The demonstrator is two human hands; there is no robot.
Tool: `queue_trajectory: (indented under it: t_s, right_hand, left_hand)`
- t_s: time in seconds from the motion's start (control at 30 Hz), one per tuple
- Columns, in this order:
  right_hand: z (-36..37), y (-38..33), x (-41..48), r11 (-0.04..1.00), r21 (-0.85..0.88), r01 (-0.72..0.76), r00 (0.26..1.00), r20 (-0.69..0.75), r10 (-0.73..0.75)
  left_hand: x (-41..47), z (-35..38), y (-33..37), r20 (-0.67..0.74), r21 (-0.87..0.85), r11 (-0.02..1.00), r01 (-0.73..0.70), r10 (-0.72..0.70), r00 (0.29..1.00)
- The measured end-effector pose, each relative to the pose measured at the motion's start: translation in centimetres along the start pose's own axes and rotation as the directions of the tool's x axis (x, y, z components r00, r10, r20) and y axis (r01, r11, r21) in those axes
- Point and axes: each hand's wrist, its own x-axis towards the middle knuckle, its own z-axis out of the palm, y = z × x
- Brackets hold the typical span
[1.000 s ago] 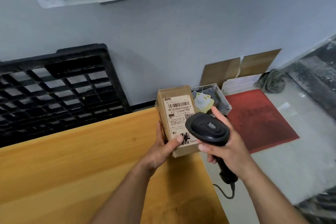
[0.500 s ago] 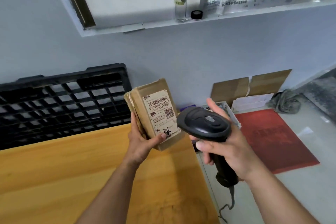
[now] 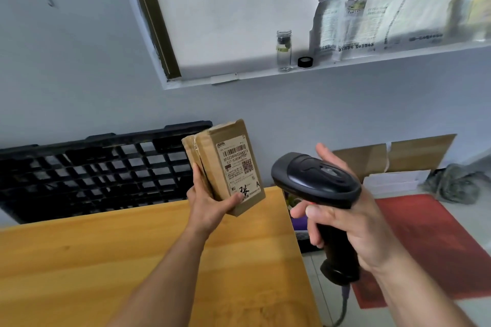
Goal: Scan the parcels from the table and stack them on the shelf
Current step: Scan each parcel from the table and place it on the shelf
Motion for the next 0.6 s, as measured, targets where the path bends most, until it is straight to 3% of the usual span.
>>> queue_trajectory:
  t_s: [0.6]
  right_hand:
    - [-1.2, 0.0, -3.1, 0.998, 0.000, -0.069, 0.996, 0.048, 0.069]
  left_hand:
    - [-3.9, -0.8, 0.4, -0.074, 0.016, 1.000, -0.025, 0.027, 0.997]
